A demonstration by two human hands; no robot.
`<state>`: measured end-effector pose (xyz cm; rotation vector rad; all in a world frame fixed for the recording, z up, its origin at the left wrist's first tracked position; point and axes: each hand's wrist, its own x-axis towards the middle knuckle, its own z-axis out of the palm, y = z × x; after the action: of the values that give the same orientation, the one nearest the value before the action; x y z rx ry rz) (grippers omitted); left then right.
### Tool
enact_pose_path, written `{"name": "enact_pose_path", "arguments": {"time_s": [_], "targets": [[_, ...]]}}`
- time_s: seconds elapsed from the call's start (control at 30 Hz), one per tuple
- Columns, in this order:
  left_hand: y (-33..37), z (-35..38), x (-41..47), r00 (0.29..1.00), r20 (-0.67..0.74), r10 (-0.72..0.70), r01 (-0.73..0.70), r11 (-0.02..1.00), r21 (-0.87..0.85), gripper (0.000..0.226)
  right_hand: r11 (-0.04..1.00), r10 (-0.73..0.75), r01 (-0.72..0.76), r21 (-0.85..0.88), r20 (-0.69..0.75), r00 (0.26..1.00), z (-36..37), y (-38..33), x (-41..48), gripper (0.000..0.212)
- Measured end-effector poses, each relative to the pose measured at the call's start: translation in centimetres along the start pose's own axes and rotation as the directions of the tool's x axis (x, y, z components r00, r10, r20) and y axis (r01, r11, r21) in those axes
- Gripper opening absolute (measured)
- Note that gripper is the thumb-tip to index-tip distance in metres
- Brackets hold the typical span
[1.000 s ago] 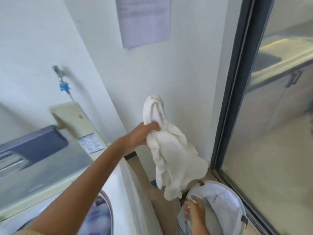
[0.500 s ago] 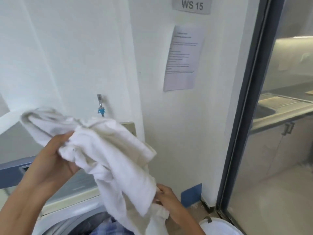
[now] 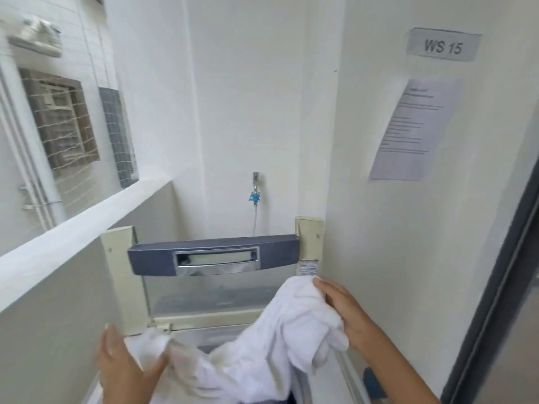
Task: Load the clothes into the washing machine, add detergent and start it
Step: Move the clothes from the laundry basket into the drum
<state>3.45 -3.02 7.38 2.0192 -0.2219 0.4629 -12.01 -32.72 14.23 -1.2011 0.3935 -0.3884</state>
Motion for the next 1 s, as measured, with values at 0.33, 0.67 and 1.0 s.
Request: {"name": "enact_pose_path", "arguments": {"time_s": [0.33, 0.67, 1.0], "targets": [[10.4, -2.5, -5.2, 0.849, 0.349, 0.396, -0.210, 0.860, -0.464, 0.050, 0.973, -0.018, 0.042, -0.227, 0.106, 0.994, 7.8, -1.3, -1.1, 0.027], [12.5, -0.7, -4.5, 0.918, 0.390, -0.067, 0.293, 0.778, -0.555, 0.011, 0.998, 0.008, 0.008, -0.058, 0.262, 0.965, 8.0, -3.9, -3.6, 0.018], [10.2, -2.0, -4.4, 0.838, 0.460, -0.293, 0.534, 0.614, -0.582, 0.024, 0.848, 0.272, 0.009, -0.531, 0.449, 0.851, 8.7, -0.9, -6.2, 0.021]]}}
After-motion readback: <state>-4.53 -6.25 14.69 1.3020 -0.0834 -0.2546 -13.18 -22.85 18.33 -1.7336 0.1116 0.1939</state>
